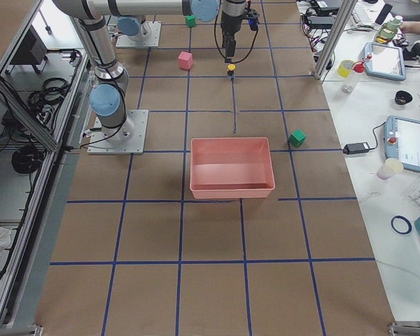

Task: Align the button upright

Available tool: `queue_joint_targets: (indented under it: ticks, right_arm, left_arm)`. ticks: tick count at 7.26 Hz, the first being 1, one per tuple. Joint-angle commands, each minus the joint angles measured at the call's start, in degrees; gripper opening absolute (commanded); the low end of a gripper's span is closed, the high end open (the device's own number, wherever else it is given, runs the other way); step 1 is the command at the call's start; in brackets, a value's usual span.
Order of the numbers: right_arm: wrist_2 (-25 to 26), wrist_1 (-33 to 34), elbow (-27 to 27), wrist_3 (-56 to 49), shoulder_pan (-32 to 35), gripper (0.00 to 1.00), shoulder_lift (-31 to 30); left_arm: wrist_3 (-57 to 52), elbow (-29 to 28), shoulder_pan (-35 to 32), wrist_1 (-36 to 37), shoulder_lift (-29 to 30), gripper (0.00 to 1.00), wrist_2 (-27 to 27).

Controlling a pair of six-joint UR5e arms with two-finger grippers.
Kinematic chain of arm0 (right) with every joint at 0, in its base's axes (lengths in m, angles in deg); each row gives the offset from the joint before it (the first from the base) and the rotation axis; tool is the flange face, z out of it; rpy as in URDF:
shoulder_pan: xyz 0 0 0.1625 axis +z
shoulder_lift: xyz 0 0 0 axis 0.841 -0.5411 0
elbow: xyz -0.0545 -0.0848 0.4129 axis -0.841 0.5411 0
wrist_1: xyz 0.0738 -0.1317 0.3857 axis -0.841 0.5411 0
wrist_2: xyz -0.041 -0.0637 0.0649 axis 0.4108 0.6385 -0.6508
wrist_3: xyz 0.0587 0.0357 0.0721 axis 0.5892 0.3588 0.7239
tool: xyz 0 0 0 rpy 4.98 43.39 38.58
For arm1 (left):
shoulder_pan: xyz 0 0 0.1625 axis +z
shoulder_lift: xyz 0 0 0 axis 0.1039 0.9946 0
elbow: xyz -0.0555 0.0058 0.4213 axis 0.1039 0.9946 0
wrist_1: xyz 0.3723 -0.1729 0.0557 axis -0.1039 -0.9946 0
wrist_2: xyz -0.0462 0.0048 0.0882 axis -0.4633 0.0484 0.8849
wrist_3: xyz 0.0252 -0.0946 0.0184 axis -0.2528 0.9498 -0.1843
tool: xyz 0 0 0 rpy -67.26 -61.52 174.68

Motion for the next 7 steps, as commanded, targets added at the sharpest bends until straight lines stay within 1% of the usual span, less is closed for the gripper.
queue_joint_targets:
  ticks: [1, 2, 3, 4, 5, 6, 7]
  right_arm:
    - [0.2, -0.1, 0.0, 0.0, 0.0, 1.00, 0.0]
    - [0.0, -0.1, 0.0, 0.0, 0.0, 1.00, 0.0]
    - [-0.1, -0.1, 0.0, 0.0, 0.0, 1.00, 0.0]
    - [-0.2, 0.0, 0.0, 0.0, 0.0, 1.00, 0.0]
    - [-0.1, 0.0, 0.0, 0.0, 0.0, 1.00, 0.0]
    - [-0.2, 0.0, 0.0, 0.0, 0.1, 1.00, 0.2]
    - [-0.2, 0.0, 0.0, 0.0, 0.0, 1.00, 0.2]
  left_arm:
    - [0.9, -2.4, 0.3, -6.8, -0.3, 1.00, 4.4]
    - [2.0, -4.6, -0.5, -9.4, 0.0, 1.00, 3.4]
    - [3.3, -5.5, -2.2, -9.7, 0.2, 1.00, 3.7]
    - [3.6, -4.9, -3.6, -9.7, 0.4, 1.00, 3.3]
    - [3.0, -3.6, -3.6, -8.1, 0.5, 1.00, 3.1]
    - [3.3, -2.8, -3.5, -6.3, 0.5, 1.00, 0.9]
    - [4.2, -2.8, -3.5, -6.0, 0.7, 1.00, -0.2]
